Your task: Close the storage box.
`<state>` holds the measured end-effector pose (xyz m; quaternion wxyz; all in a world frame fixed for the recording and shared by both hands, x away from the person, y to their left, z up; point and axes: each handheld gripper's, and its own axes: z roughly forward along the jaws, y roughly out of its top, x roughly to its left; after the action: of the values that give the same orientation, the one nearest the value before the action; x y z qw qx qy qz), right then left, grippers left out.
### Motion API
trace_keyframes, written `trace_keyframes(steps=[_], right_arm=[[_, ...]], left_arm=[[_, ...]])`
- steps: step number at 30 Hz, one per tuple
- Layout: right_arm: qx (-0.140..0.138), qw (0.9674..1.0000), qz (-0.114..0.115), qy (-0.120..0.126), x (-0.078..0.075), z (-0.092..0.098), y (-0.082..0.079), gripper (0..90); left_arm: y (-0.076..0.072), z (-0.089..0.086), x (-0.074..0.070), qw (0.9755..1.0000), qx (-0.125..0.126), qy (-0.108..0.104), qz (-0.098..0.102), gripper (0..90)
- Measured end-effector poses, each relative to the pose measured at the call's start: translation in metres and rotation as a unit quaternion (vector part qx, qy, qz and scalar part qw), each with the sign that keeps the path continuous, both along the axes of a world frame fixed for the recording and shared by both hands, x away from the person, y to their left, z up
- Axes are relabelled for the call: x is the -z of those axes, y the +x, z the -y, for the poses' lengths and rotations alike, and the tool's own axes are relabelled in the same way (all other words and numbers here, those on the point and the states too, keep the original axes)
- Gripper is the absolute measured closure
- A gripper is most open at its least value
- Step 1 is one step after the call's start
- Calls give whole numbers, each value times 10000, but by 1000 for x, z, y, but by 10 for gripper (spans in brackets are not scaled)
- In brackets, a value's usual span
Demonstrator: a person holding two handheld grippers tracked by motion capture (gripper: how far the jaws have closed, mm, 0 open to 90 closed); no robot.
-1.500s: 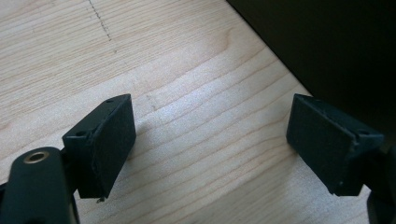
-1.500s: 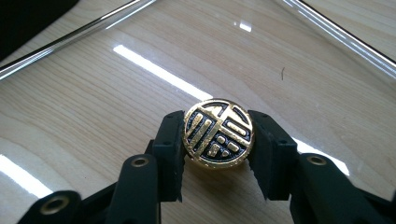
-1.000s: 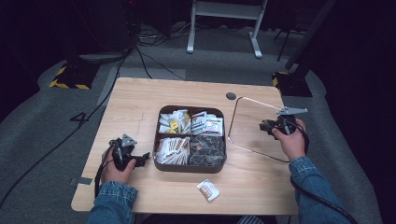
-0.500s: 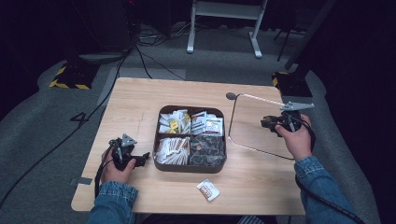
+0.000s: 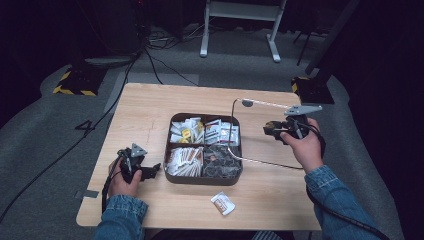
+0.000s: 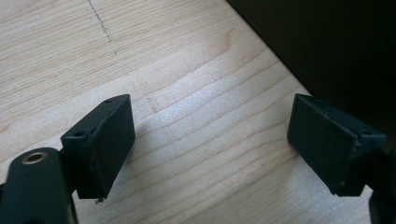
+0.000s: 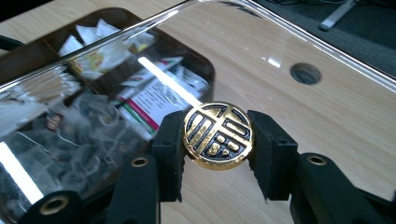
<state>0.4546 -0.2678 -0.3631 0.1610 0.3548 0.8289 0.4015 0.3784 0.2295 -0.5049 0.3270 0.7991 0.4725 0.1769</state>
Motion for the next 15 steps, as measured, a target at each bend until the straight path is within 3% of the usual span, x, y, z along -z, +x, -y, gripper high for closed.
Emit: trace_keyframes(steps=[8, 15], right_arm=[[-294, 9995, -67, 4, -9, -36, 1, 585], [-483, 9987, -167, 16, -8, -64, 5, 585]], left_arm=[[0, 0, 0, 10000, 0, -3, 0, 147], [0, 0, 0, 10000, 1, 2, 0, 147]])
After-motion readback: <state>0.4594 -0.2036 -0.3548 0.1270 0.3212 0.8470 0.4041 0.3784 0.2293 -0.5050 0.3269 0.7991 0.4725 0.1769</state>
